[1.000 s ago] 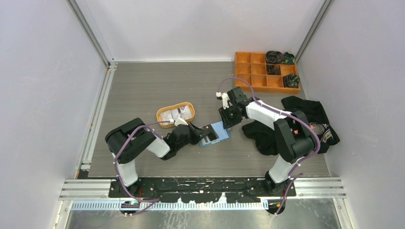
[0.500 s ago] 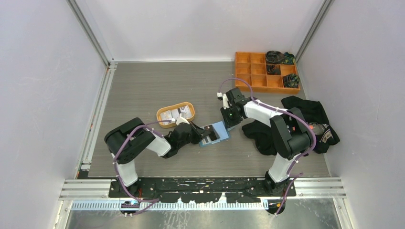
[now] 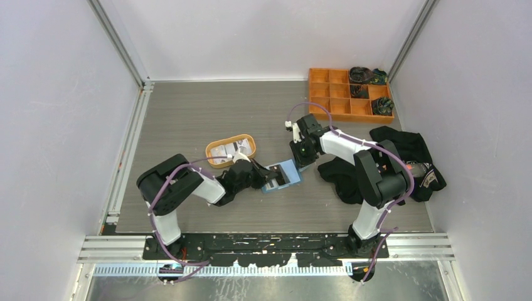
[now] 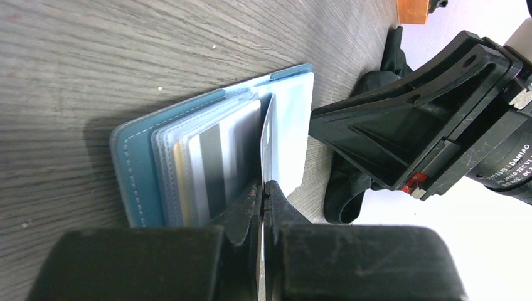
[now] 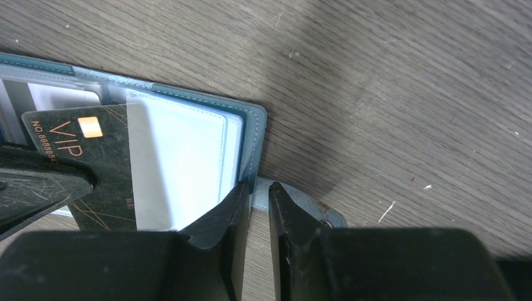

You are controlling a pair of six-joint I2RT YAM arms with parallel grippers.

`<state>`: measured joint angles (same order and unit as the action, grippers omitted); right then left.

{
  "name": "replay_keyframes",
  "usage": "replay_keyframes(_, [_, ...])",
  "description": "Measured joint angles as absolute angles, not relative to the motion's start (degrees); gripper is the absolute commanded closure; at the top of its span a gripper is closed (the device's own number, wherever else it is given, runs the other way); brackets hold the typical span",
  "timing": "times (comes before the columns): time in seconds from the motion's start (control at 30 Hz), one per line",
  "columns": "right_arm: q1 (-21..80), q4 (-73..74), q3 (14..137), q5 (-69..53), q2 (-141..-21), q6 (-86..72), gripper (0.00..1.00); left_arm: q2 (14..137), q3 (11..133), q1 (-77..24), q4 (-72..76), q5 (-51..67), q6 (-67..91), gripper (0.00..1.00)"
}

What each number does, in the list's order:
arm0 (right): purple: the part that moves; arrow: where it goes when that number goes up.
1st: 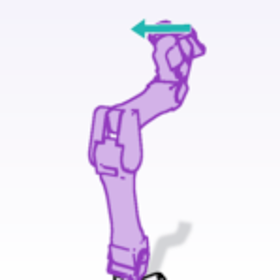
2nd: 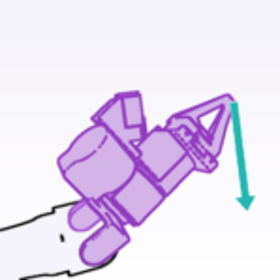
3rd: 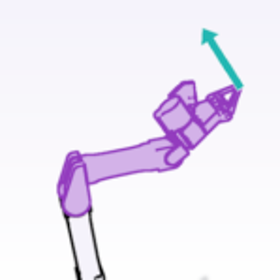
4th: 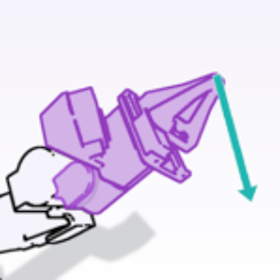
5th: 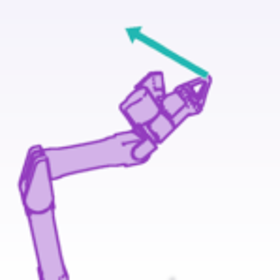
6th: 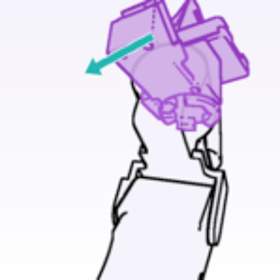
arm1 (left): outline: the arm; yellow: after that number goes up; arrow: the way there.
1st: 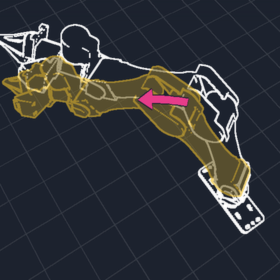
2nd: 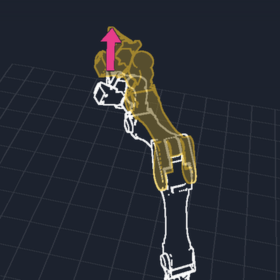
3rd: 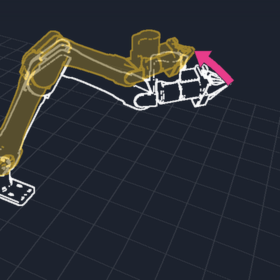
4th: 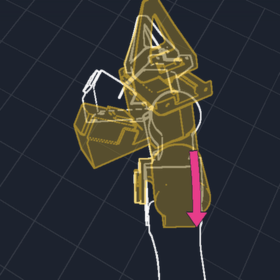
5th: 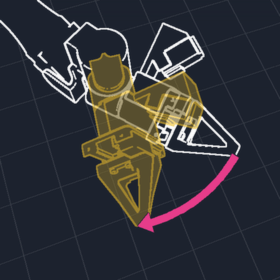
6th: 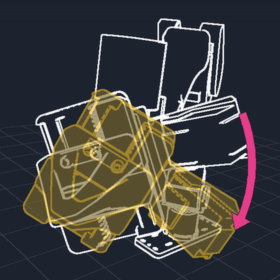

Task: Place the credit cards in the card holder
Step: Insert the credit card into the card holder.

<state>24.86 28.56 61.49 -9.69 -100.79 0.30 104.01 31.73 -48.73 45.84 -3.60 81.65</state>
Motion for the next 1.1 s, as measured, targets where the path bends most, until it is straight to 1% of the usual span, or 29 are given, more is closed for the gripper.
replay_keyframes(0.2, [24.6, 28.8, 61.5, -11.4, -100.8, 0.1, 0.75, 105.6, 33.7, -48.7, 45.4, -2.5, 81.0, 1.0])
replay_keyframes(0.3, [24.6, 28.9, 61.5, -12.3, -100.9, -0.1, 0.71, 106.4, 34.5, -48.7, 45.5, -2.1, 80.8, 1.0])
replay_keyframes(0.4, [24.6, 29.2, 61.5, -13.0, -100.9, -0.1, 0.67, 106.7, 34.9, -48.6, 45.5, -1.9, 80.7, 0.97])
replay_keyframes(0.5, [24.6, 29.3, 61.4, -13.0, -100.2, 0.8, 0.65, 106.7, 34.9, -48.5, 45.5, -1.8, 80.5, 0.93])
replay_keyframes(0.6, [24.6, 28.7, 59.8, -13.5, -96.4, 2.4, 0.64, 106.7, 34.9, -48.2, 45.5, -1.5, 80.4, 0.9])
replay_keyframes(0.7, [24.7, 26.5, 56.4, -17.7, -89.2, 5.5, 0.65, 106.8, 34.9, -48.1, 45.5, -1.3, 80.3, 0.86])
replay_keyframes(0.8, [25.3, 23.8, 52.6, -24.7, -82.8, 11.3, 0.69, 106.9, 34.9, -47.9, 45.6, -0.8, 80.1, 0.85])
replay_keyframes(0.87, [26.5, 22.3, 49.3, -29.8, -79.7, 17.5, 0.73, 107.0, 34.9, -47.9, 46.0, -0.6, 80.1, 0.84])
replay_keyframes(0.9, [27.5, 21.6, 47.2, -32.1, -78.3, 21.5, 0.76, 107.1, 34.9, -47.8, 46.2, -0.4, 80.1, 0.84])
replay_keyframes(0.93, [28.5, 21.3, 45.2, -33.6, -77.3, 25.2, 0.81, 107.3, 34.9, -47.7, 46.4, -0.3, 80.1, 0.84])
replay_keyframes(1.0, [31.6, 21.0, 41.5, -35.1, -76.1, 32.8, 0.9, 107.6, 34.9, -47.6, 47.0, 0.1, 80.1, 0.84])
replay_keyframes(1.1, [36.7, 20.5, 39.4, -32.8, -76.6, 40.9, 0.97, 107.8, 34.9, -47.4, 47.4, 1.0, 80.1, 0.83])
